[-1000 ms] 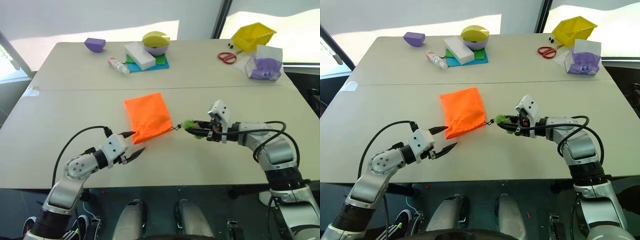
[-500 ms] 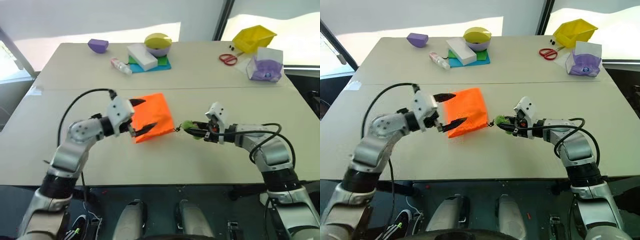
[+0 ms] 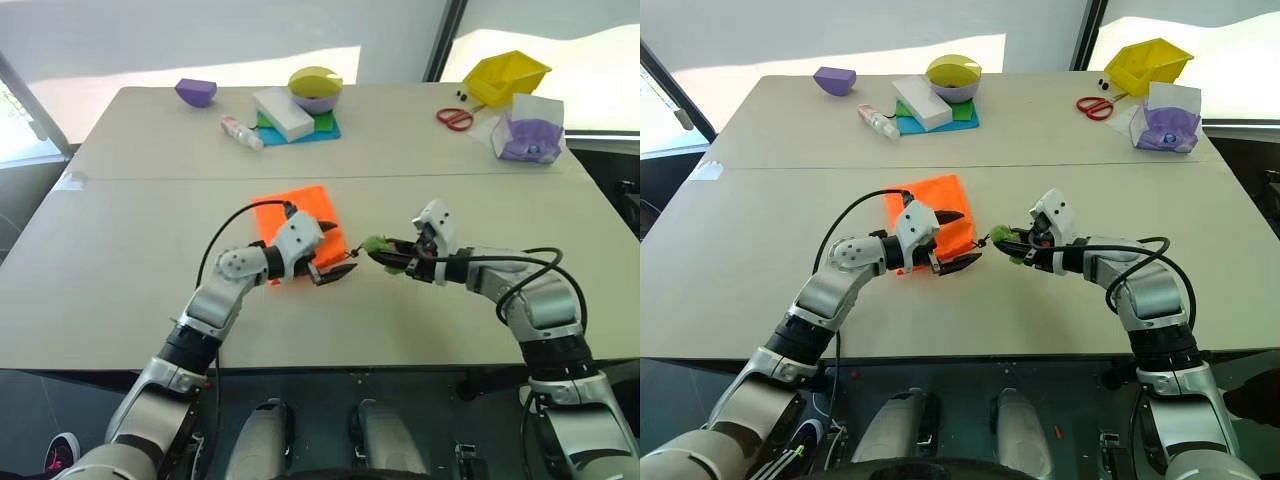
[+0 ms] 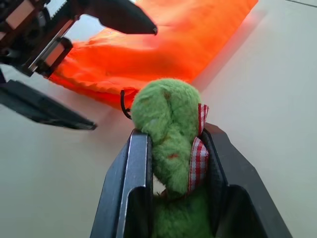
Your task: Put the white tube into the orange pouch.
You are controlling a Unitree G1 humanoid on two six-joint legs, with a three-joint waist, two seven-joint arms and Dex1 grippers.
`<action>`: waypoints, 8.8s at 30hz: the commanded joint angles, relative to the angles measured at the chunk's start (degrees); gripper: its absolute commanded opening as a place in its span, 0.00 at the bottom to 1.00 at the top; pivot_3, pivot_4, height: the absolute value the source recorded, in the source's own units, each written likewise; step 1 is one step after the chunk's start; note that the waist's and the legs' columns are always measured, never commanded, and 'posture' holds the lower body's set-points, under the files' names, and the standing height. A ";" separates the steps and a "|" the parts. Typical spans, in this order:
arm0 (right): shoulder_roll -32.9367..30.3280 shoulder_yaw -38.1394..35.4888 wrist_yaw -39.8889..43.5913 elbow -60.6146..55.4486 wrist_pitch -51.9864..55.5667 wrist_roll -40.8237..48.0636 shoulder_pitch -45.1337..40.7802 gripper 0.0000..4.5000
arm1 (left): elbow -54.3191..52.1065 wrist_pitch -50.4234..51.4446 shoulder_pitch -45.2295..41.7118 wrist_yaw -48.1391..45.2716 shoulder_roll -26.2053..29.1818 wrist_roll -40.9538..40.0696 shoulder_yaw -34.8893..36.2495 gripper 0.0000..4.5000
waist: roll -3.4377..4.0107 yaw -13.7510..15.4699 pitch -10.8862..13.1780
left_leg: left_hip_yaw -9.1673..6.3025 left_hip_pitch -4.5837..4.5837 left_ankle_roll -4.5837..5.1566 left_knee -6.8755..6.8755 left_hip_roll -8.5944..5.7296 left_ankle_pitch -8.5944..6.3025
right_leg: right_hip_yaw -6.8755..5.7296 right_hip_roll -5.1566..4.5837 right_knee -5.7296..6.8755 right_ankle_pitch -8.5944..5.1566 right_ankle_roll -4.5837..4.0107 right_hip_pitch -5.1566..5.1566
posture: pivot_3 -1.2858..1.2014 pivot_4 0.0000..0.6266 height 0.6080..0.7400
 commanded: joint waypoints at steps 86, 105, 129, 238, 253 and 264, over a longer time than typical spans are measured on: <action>-3.48 4.92 0.99 -12.41 -1.87 -1.41 6.48 0.85 | -7.61 -0.81 5.39 -5.34 4.01 0.44 2.75 0.48 | -0.02 0.08 0.01 | -0.03 -0.02 0.00 -0.02 0.00 0.00 | 0.01 -0.10 -0.04 0.00 0.00 -0.01 | 0.52 0.24 1.00; -1.99 9.48 -1.91 -6.00 -9.72 -10.18 5.25 0.85 | -9.02 0.32 5.87 -4.24 3.66 0.78 2.62 0.48 | -0.02 -0.01 0.01 | -0.03 -0.04 0.00 -0.05 0.00 0.00 | 0.00 -0.09 -0.08 0.00 0.00 -0.03 | 0.52 0.24 1.00; -3.06 -3.69 2.24 -5.05 -4.27 0.73 4.45 0.01 | -8.44 -0.02 5.33 -2.92 2.93 0.98 2.54 0.48 | -0.03 -0.17 0.02 | -0.03 0.00 0.00 -0.05 0.00 0.00 | 0.00 -0.08 -0.06 0.00 0.00 0.01 | 0.52 0.24 1.00; 0.23 -9.52 -9.86 5.08 -2.28 6.02 -6.01 0.00 | -7.63 3.68 1.48 -16.93 13.44 -0.27 2.92 0.01 | 0.07 0.05 0.17 | 0.05 -0.13 0.01 -0.15 0.02 0.00 | 0.04 -0.07 -0.07 -0.01 0.01 -0.17 | 0.52 0.24 1.00; -5.84 -10.56 0.69 -2.32 -5.53 7.25 -2.02 0.99 | -11.30 11.53 1.02 -8.96 14.46 -15.22 22.79 1.00 | 0.07 -0.33 0.20 | 0.08 -0.12 0.02 -0.12 0.02 0.01 | 0.05 -0.04 -0.07 -0.01 0.03 -0.18 | 0.52 0.24 1.00; -9.40 -8.50 13.23 -2.79 -22.05 1.85 11.08 0.99 | -16.00 9.60 20.21 -1.76 21.35 -14.63 34.67 1.00 | 0.04 -0.05 0.23 | 0.09 -0.04 0.02 -0.16 0.04 0.01 | 0.09 -0.15 -0.11 -0.01 0.02 -0.10 | 0.52 0.24 1.00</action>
